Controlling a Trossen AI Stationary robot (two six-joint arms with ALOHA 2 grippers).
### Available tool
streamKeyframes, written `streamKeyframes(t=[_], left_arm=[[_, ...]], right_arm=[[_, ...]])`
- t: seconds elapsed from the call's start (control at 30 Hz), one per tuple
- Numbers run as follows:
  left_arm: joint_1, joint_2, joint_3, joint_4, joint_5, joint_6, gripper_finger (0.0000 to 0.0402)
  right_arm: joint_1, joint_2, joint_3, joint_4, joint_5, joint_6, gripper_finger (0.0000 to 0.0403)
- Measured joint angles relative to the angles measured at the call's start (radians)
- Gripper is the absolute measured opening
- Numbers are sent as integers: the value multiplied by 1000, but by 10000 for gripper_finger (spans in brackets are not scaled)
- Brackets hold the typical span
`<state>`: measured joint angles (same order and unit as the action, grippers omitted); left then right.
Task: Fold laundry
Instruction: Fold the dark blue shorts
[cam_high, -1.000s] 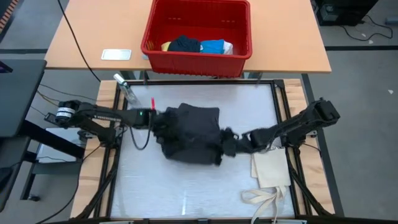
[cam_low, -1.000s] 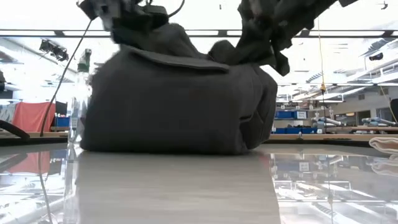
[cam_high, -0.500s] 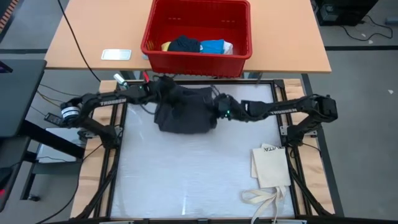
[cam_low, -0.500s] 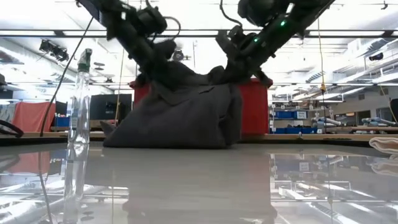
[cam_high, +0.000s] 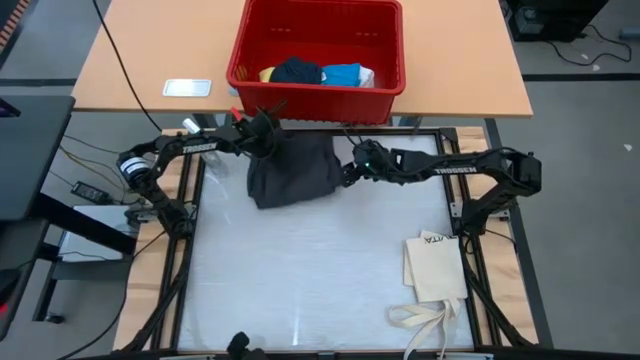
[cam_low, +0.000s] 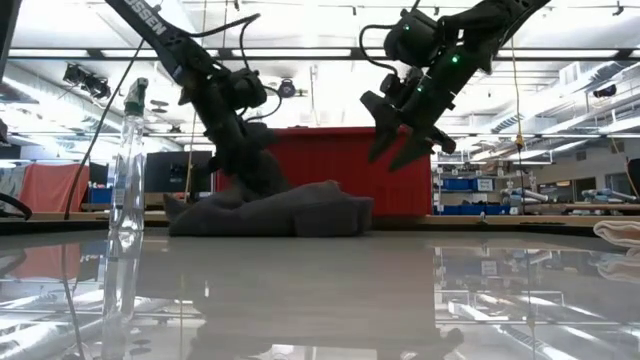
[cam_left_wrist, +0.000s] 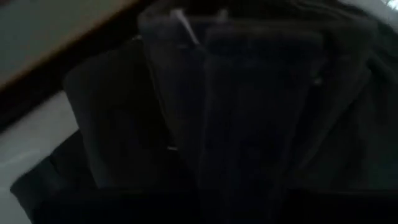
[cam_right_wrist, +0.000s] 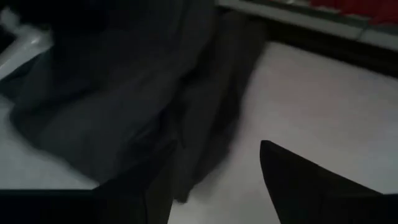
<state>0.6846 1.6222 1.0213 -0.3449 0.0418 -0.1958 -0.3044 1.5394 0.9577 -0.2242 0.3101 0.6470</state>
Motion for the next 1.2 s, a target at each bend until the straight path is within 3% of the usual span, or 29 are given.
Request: streamKeyframes(t=[0.13,0.43,0.57,0.7,0.9,1.07,1.2], left_arm=[[1,-17,0,-15,1,-46,67],[15,-179,0,-67,1,-51,206],[7,-230,0,-11,43,-63,234],[-61,-221,0,108,213,-55,229],[-142,-109,1,179,167,-32,193],[-181,38,0,236,205,-58,170],[-182,117,0,239,175,-10,151]], right_arm=[[10,0,1,-14,-38,32,218],[58,0,2,-35,-115,113,201],[66,0,2,-86,-142,164,201],[76,0,2,-100,-181,188,201],[123,-13,3,-99,-146,239,201],[168,-17,3,-99,-86,287,200],[194,-17,3,-110,-78,355,179]])
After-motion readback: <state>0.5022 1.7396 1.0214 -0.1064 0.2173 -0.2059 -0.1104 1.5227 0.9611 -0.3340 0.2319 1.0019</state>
